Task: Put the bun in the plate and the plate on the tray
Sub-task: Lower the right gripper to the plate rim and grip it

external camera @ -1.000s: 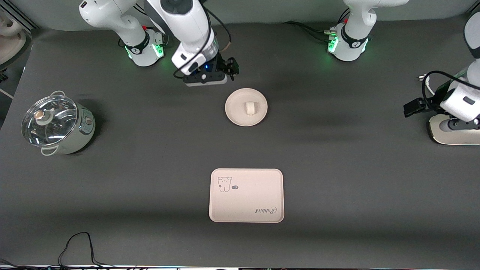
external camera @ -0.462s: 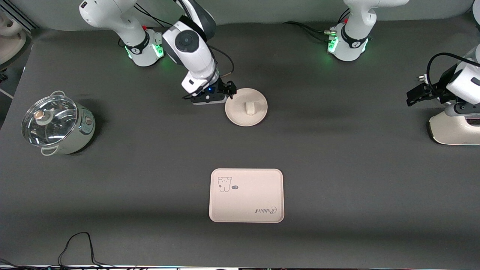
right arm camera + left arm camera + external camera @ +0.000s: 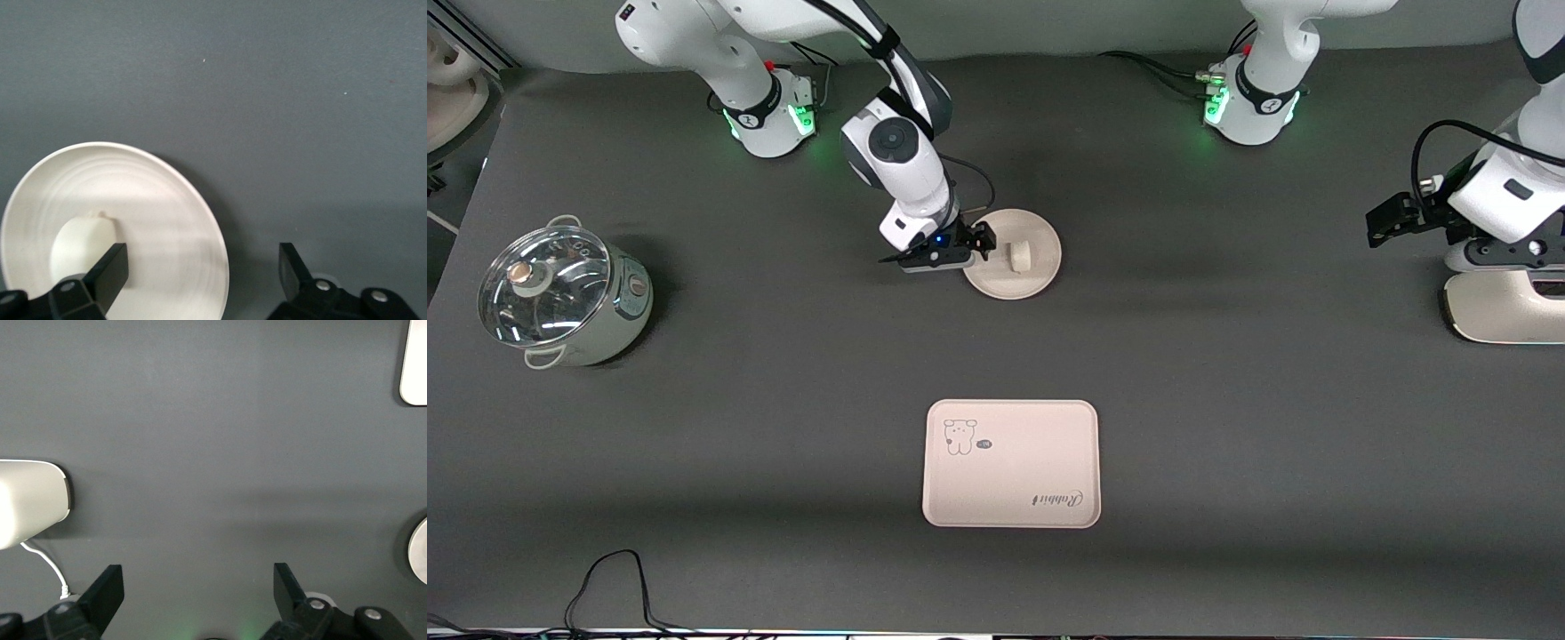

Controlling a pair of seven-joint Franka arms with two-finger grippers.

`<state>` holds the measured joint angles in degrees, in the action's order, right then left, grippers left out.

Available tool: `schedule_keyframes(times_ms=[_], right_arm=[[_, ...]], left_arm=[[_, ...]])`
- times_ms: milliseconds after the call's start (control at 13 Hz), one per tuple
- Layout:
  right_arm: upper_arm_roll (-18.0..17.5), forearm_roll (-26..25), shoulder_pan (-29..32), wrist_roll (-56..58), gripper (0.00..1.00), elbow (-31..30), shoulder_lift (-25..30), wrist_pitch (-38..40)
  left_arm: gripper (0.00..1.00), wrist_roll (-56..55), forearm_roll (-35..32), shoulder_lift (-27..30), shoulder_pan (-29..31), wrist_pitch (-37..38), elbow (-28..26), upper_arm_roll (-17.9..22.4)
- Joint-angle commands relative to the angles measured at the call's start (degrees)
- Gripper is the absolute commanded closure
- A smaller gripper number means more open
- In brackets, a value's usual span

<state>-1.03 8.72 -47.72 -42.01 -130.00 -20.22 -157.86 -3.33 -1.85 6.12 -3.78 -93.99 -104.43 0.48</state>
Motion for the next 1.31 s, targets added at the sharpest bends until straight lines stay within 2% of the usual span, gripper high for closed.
schedule_keyframes(times_ms=[0,385,538,769,923,1231], right_arm=[[0.3,1.1,-0.5,0.4,0.0,-0.2,-1.9,-2.4],[0.0,1.1,-0.4,0.3,0.0,-2.9,-3.1,-7.4],[0.0,1.1,-0.4,0.3,0.0,-2.8,-3.1,-7.2],[-1.5,5.2,-0.4,0.3,0.01,-2.6,-2.8,-6.8],[-1.6,5.3,-0.4,0.3,0.14,-2.6,-2.5,-6.6],[-1.5,5.3,-0.4,0.8,0.52,-2.6,-2.5,-6.5]], left_arm=[[0.0,0.6,-0.3,1.1,0.0,1.1,0.4,0.3],[0.0,0.9,2.1,1.0,2.7,1.3,1.2,0.7],[0.0,2.2,2.1,1.3,2.7,1.3,1.2,0.7],[0.0,1.9,2.2,1.2,2.5,0.6,1.2,0.4],[0.0,2.4,1.9,-0.2,2.3,1.3,3.4,0.3],[0.0,2.4,1.8,-0.4,2.1,1.1,3.7,0.3]])
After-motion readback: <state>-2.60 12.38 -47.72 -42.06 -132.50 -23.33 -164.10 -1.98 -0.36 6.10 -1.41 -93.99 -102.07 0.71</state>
